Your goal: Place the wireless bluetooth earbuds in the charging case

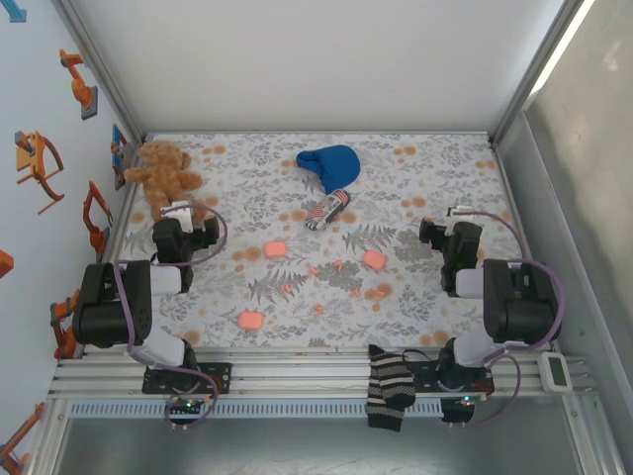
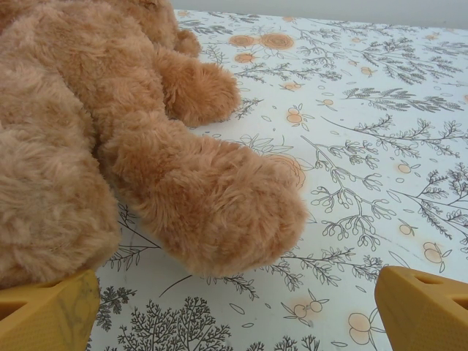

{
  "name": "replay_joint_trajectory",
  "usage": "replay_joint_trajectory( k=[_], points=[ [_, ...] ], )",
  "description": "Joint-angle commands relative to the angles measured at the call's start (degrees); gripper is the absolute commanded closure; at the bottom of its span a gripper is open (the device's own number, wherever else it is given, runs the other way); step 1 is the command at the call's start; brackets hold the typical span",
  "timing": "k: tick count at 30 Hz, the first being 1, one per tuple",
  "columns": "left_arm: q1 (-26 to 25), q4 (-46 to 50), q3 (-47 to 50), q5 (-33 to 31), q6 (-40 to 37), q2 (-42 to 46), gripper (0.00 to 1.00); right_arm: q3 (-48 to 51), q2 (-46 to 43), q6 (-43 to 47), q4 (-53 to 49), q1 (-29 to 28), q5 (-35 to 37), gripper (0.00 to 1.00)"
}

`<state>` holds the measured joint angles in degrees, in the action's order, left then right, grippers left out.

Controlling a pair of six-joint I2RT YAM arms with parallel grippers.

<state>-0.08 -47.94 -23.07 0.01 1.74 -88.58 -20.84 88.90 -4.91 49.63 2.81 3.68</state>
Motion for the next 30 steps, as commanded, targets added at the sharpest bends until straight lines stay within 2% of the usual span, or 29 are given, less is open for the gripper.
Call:
replay_joint_trajectory(
  k=[1, 5, 8, 12, 16, 20, 24, 27, 30],
  points=[
    [0.0, 0.5, -0.6, 0.6, 0.3, 0.4, 0.04, -2.2, -1.4, -0.1, -1.7, -0.2, -0.5, 0.0],
    [-0.2, 7.1, -2.6, 1.4, -0.3, 4.3, 0.04, -5.5, -7.2, 0.5, -12.1, -0.2, -1.6, 0.02],
    [-0.6, 11.9, -3.1, -0.6, -0.1, 9.1, 0.04, -9.1, -13.5, -1.3, -22.6, -0.2, -1.5, 0.03],
    [-3.1, 15.4, -2.4, -5.4, -0.1, 18.4, 0.04, -16.1, -21.2, -4.6, -37.3, -0.3, -6.2, 0.03],
    [-5.1, 32.7, -8.9, -6.5, 5.4, 28.5, 0.04, -25.9, -26.1, -6.0, -57.0, -0.5, -10.3, 0.01],
    [-6.0, 43.3, -12.2, -2.7, 12.3, 34.8, 0.04, -32.6, -28.9, -3.7, -72.9, -0.7, -13.7, 0.01],
    [-6.2, 49.1, -13.0, 4.9, 21.2, 38.6, 0.04, -36.4, -29.3, 0.7, -85.3, -2.4, -17.9, 0.02],
    [-6.4, 51.4, -12.2, 9.8, 25.2, 41.0, 0.04, -38.6, -27.6, 3.6, -92.7, -5.7, -17.2, 0.02],
    [-6.6, 53.4, -10.4, 11.8, 28.2, 43.8, 0.04, -39.9, -24.8, 5.6, -97.7, -11.2, -14.0, 0.02]
  ],
)
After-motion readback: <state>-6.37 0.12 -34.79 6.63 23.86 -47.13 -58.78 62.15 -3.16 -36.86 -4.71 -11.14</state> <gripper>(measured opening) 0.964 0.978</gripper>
